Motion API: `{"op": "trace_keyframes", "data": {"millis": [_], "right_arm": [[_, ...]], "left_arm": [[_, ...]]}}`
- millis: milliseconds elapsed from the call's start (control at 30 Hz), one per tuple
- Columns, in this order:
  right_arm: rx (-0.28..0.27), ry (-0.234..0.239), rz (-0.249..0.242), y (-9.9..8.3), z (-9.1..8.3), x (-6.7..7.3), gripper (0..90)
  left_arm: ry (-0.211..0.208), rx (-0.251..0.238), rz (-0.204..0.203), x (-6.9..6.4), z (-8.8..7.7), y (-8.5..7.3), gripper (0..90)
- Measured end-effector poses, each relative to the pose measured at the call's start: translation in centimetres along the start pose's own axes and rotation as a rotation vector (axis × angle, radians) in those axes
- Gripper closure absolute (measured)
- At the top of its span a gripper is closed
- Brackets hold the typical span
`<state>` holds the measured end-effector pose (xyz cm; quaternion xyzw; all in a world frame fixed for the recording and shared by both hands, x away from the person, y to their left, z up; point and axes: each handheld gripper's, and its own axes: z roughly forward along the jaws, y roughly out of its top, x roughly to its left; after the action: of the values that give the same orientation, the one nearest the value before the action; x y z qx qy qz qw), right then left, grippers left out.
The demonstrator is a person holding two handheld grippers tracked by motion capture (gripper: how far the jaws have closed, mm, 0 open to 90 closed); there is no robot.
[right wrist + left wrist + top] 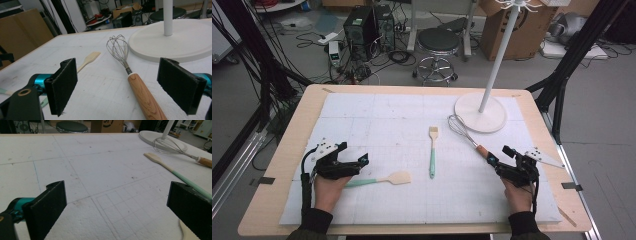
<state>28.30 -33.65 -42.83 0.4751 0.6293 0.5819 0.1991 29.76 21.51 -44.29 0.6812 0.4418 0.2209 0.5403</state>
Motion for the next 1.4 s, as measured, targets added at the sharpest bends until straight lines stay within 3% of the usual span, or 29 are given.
{"op": "trace_keyframes", "data": {"millis": [600, 767, 967, 1133, 1233, 1400], "right_arm": [[0.001, 0.023, 0.013, 0.1, 0.3, 0.3, 18.0], [0.014, 0.023, 0.033, 0.7, 0.6, 0.6, 42.3], [0.025, 0.056, 0.036, 1.1, 1.2, 0.7, 63.0], [0.051, 0.060, 0.042, 1.2, 1.7, 0.6, 76.3], [0.080, 0.062, 0.072, 1.3, 2.3, 0.3, 82.6], [0.132, 0.069, 0.099, 1.4, 3.5, 0.3, 86.4]], "left_arm": [[0.001, 0.005, 0.008, -0.2, 0.1, 0.0, 3.2], [0.003, 0.002, 0.005, -0.1, 0.1, -0.1, 3.2], [0.006, 0.008, -0.001, -0.1, 0.1, -0.1, 3.2], [0.006, 0.002, 0.011, -0.3, 0.0, -0.1, 3.2], [0.016, -0.015, -0.001, 0.0, -0.1, 0.0, 3.2], [0.034, -0.034, -0.010, 0.3, -0.5, 0.2, 3.2]]}}
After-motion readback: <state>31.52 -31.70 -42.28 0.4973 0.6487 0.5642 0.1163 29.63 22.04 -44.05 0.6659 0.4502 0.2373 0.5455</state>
